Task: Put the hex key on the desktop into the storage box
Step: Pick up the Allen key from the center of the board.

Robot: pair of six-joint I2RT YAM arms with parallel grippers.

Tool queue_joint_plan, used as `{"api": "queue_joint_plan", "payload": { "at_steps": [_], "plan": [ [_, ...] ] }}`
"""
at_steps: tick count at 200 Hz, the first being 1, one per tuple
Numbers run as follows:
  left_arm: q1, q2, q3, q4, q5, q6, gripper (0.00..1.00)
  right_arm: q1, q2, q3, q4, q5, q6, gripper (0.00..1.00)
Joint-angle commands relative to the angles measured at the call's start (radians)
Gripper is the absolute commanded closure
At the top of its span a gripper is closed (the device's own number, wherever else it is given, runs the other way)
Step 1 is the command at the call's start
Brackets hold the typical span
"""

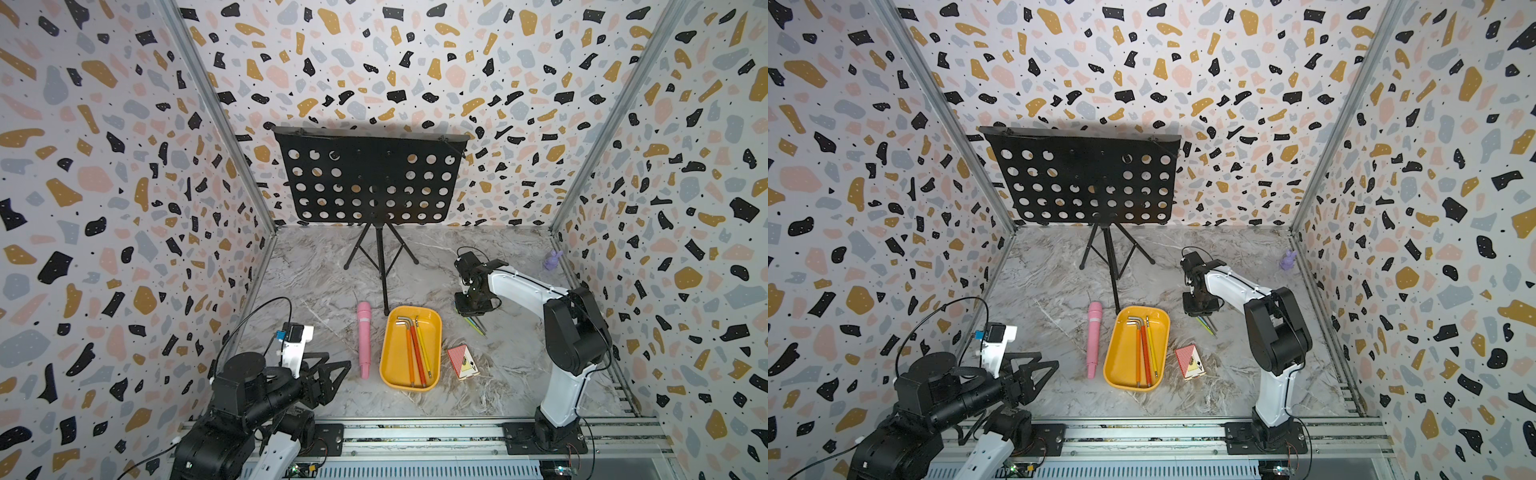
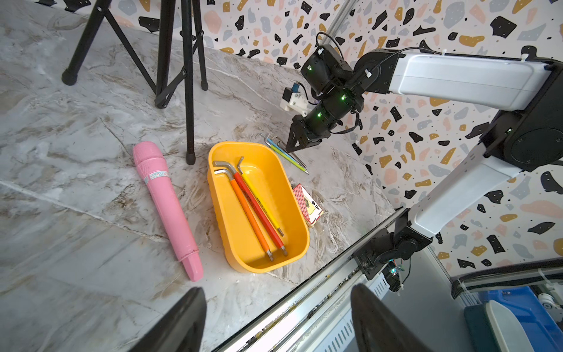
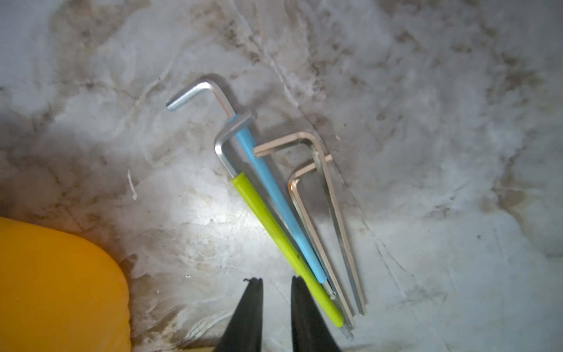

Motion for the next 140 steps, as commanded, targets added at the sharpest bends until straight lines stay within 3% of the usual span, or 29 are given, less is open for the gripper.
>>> {"api": "queue_joint_plan", "payload": {
  "at_steps": [1,140],
  "plan": [
    [0.005,-0.001,-0.012,0.024,0.0,-0.001,0.22,0.0,0.014,0.044,-0.034,0.012,-0.025,0.77],
    [0.005,-0.002,-0.013,0.024,0.001,-0.002,0.22,0.0,0.087,0.059,-0.031,0.009,-0.046,0.77]
  ]
}}
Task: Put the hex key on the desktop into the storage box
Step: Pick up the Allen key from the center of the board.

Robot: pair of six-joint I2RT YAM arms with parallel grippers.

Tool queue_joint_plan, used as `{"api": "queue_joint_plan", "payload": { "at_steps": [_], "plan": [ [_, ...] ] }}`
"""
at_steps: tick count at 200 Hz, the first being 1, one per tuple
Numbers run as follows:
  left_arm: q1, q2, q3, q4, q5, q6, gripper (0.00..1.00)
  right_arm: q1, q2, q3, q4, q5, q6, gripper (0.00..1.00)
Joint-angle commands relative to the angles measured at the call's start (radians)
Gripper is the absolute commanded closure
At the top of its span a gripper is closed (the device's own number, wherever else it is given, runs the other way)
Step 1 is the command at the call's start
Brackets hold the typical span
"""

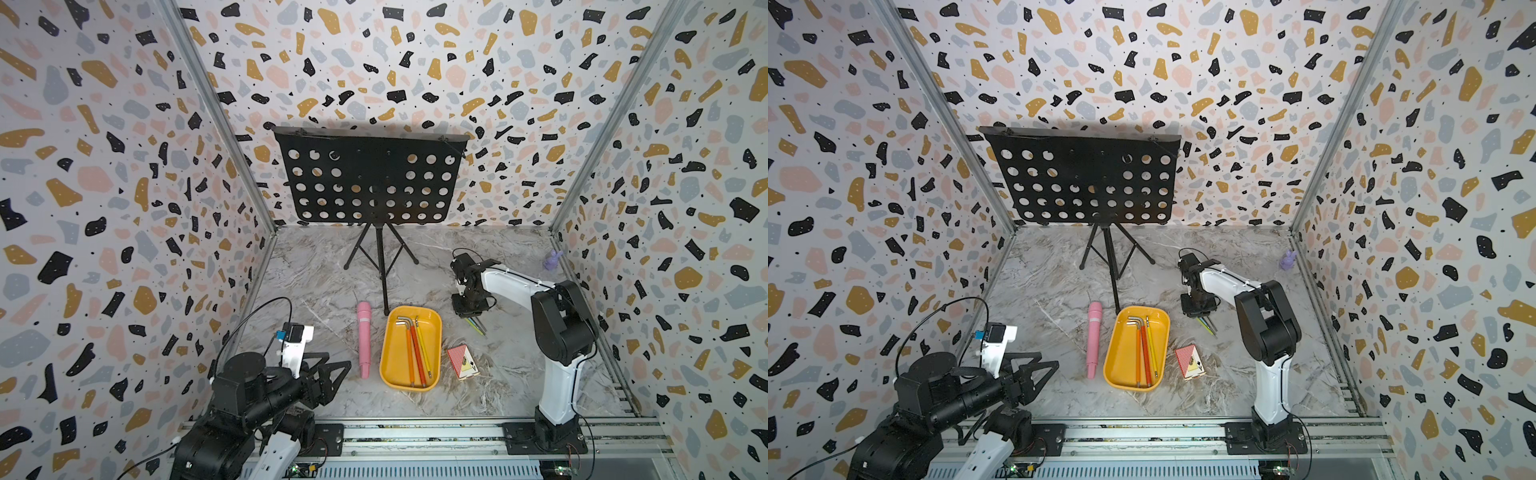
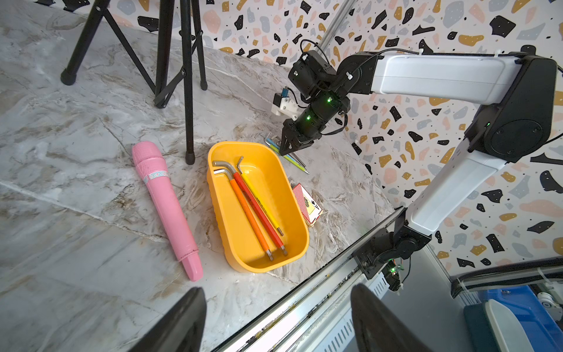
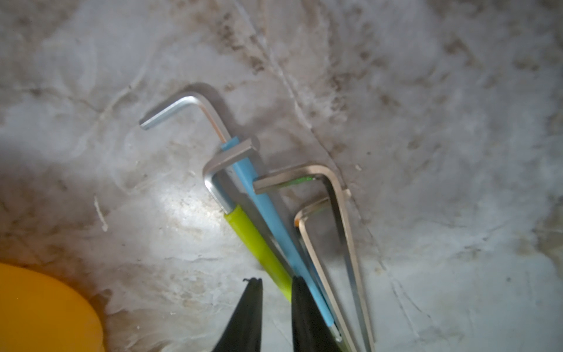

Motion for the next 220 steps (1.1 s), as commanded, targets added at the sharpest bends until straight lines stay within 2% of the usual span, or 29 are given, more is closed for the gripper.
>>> {"api": "queue_joint_plan", "payload": {
  "at_steps": [1,70,142,187,220],
  "plan": [
    [0.005,-0.002,-0.013,0.024,0.001,-0.002,0.22,-0.001,0.003,0.026,-0.03,0.008,-0.013,0.77],
    [0.006,-0.001,-0.012,0.024,0.001,-0.001,0.22,0.002,0.018,0.01,-0.025,-0.008,-0.021,0.77],
    [0.008,-0.002,-0.012,0.024,0.0,-0.001,0.22,0.035,-0.01,-0.02,-0.027,-0.001,-0.012,0.81],
    [0.008,-0.002,-0.012,0.024,0.001,-0.001,0.22,0.041,0.004,-0.024,-0.029,0.002,-0.015,0.78],
    [0.008,-0.002,-0.013,0.024,0.001,-0.002,0.22,0.041,0.034,-0.021,-0.027,0.004,-0.025,0.8]
  ]
}}
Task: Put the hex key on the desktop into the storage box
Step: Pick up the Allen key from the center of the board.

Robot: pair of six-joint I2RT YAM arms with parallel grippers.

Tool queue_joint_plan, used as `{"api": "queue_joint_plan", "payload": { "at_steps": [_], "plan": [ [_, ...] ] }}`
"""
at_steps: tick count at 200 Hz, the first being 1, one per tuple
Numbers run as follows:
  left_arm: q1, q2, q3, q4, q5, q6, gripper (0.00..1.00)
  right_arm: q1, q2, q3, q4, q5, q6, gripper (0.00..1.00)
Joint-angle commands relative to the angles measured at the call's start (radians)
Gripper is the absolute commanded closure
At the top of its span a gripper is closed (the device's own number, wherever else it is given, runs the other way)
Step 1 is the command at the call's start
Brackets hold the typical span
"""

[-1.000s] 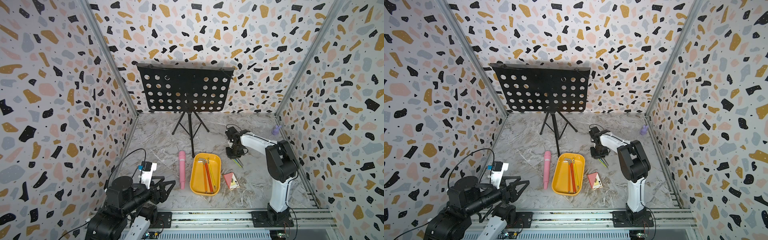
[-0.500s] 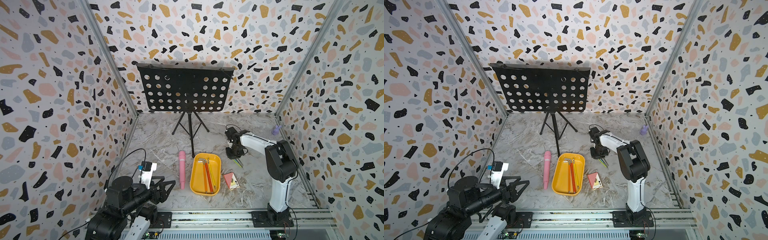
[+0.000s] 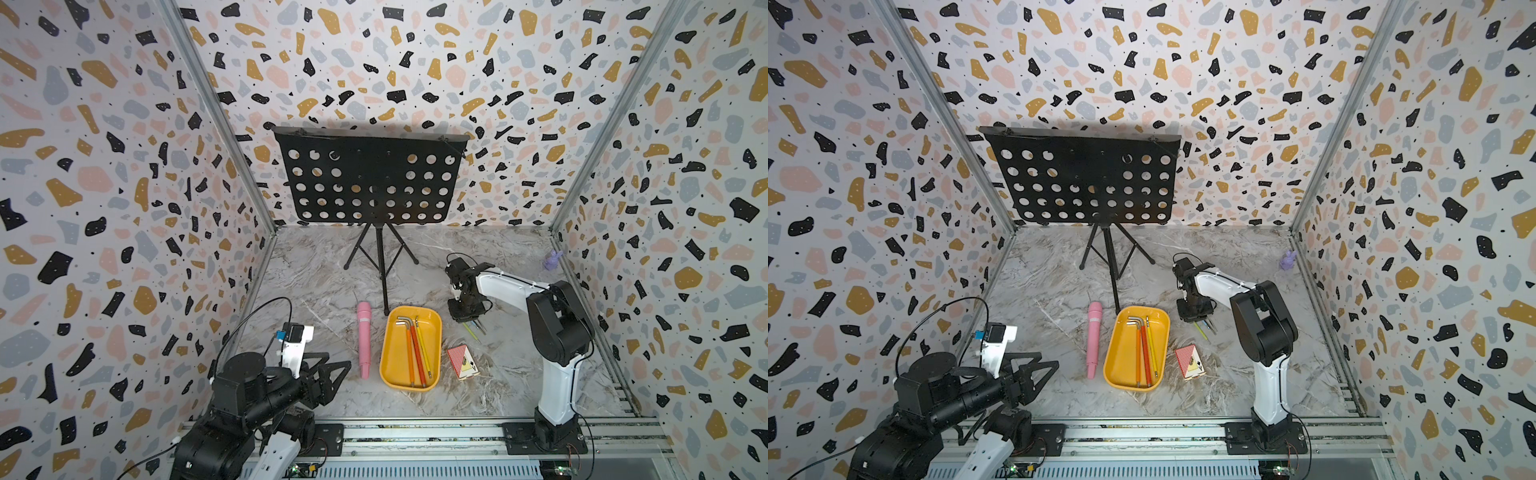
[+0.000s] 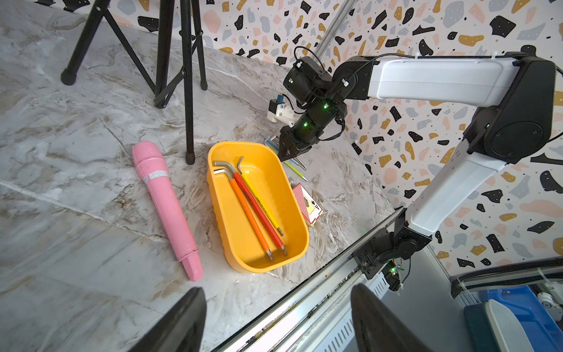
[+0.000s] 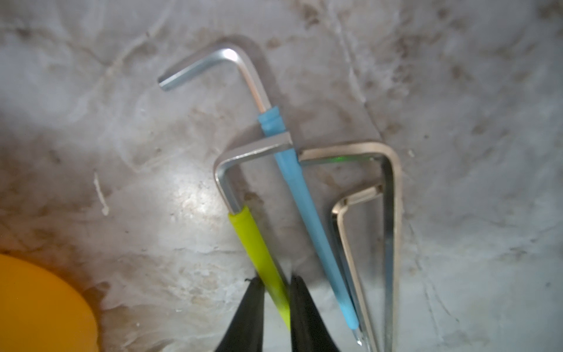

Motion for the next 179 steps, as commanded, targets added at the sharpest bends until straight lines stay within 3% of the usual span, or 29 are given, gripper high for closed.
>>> {"api": "queue_joint_plan", "payload": {
  "at_steps": [1,77,179],
  "plan": [
    [0.007,-0.001,-0.013,0.024,0.001,-0.002,0.22,0.003,0.024,-0.003,-0.028,0.005,-0.014,0.8],
    [0.008,-0.002,-0.012,0.024,-0.001,-0.001,0.22,0.033,0.022,0.007,-0.032,0.052,-0.071,1.0],
    [0.009,-0.001,-0.012,0.025,0.0,-0.002,0.22,0.067,-0.197,0.075,-0.071,0.062,-0.006,1.0]
  ]
}}
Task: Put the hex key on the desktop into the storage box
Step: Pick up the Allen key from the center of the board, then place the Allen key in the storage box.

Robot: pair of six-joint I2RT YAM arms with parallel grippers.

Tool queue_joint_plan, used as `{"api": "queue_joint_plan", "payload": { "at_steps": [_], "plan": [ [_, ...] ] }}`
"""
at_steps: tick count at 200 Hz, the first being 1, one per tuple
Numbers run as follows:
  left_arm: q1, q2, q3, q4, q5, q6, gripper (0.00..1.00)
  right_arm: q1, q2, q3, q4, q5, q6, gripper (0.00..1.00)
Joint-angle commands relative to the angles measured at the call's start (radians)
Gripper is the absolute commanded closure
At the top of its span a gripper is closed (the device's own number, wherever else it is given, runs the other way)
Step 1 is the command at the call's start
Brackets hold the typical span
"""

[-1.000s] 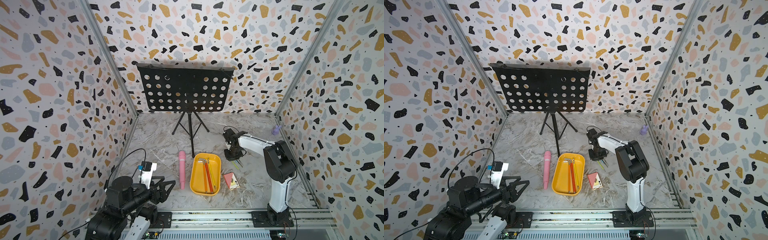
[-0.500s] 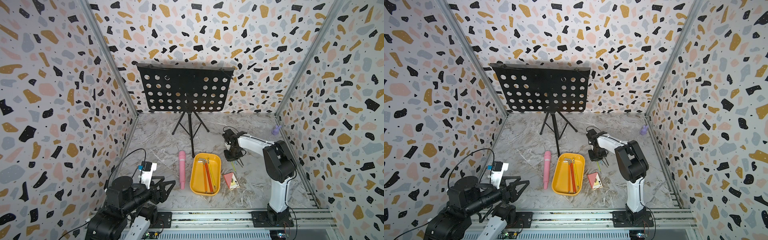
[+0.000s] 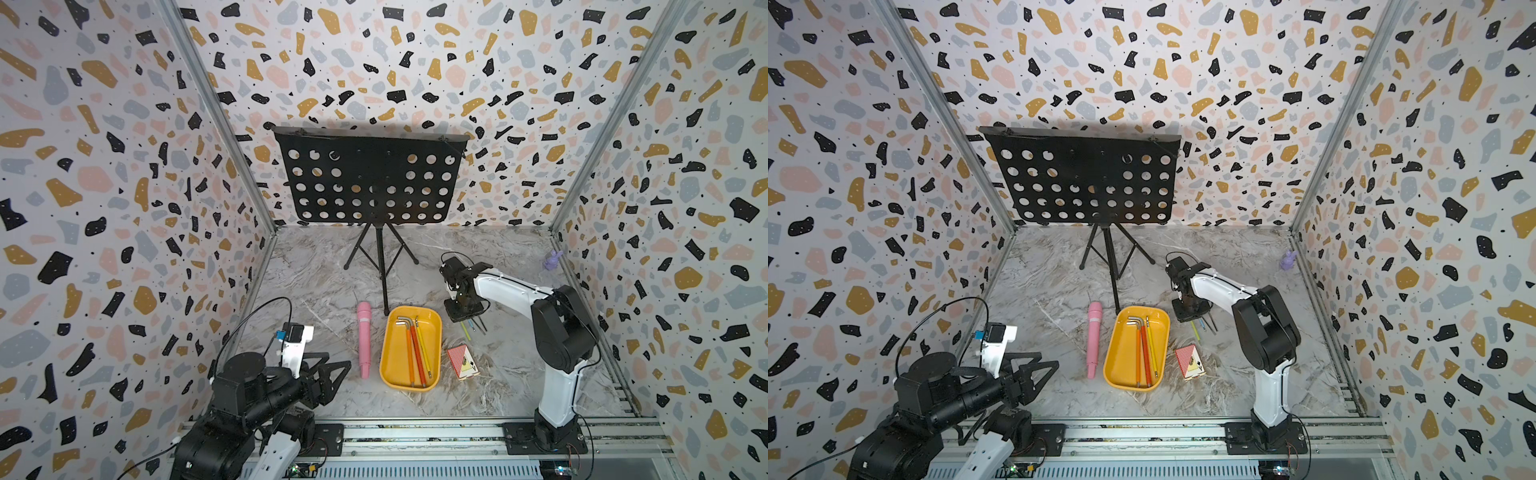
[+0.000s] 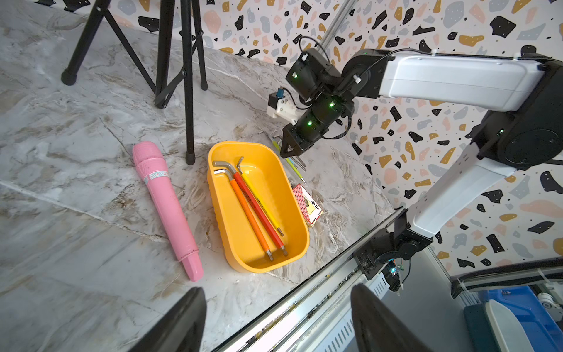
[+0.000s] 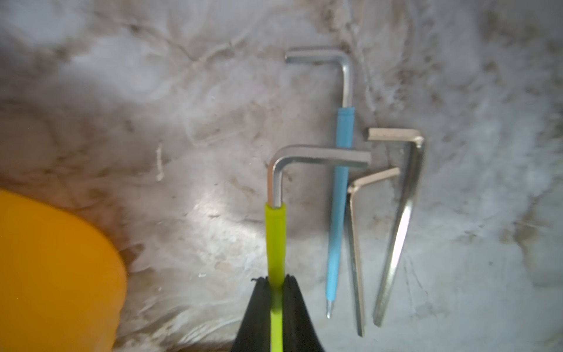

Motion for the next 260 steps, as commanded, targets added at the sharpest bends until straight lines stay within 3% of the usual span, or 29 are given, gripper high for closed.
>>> {"api": "queue_joint_plan", "payload": {
  "at_steps": [1,47,125,260],
  "plan": [
    [0.009,-0.001,-0.012,0.025,-0.001,-0.002,0.22,0.007,-0.109,0.059,-0.038,-0.011,0.042,1.0],
    [0.009,-0.002,-0.014,0.025,-0.001,-0.003,0.22,0.031,-0.177,0.093,-0.053,-0.081,0.121,1.0],
    [0.011,-0.004,-0.014,0.025,-0.002,-0.004,0.22,0.228,-0.243,0.027,0.058,-0.193,0.383,1.0],
    [0.011,-0.004,-0.013,0.025,-0.002,-0.003,0.22,0.345,-0.078,-0.077,0.27,-0.317,0.614,1.0]
  ]
}}
